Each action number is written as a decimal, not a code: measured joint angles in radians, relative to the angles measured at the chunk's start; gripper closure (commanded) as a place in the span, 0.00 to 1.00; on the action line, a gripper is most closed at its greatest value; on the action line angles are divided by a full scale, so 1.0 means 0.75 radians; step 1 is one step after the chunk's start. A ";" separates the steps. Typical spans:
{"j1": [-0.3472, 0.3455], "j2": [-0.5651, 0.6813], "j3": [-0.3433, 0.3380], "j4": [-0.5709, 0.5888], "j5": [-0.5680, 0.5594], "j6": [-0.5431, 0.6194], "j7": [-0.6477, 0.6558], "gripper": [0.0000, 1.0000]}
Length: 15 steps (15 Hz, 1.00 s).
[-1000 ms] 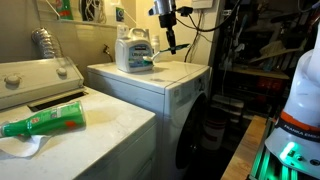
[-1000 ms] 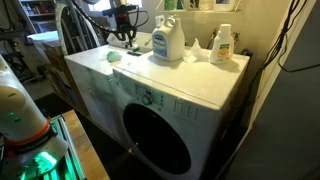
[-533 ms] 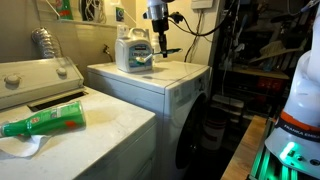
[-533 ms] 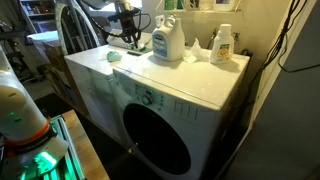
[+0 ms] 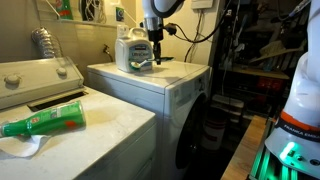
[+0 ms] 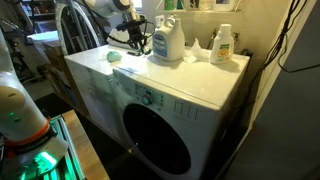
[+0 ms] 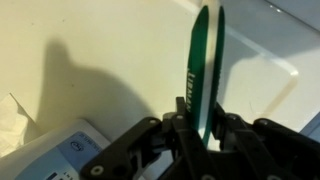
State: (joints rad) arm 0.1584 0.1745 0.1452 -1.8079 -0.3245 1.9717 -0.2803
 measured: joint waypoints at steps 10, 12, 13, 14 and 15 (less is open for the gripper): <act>-0.032 0.035 -0.016 -0.005 0.028 0.115 -0.006 0.20; -0.032 0.018 -0.016 -0.003 0.036 0.105 -0.015 0.05; -0.032 0.000 -0.016 0.000 0.048 0.083 -0.025 0.01; -0.032 -0.024 -0.016 0.003 0.062 0.051 -0.034 0.00; -0.032 -0.057 -0.016 0.004 0.072 0.007 -0.043 0.00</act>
State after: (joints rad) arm 0.1347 0.1321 0.1334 -1.8051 -0.2704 1.9769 -0.3127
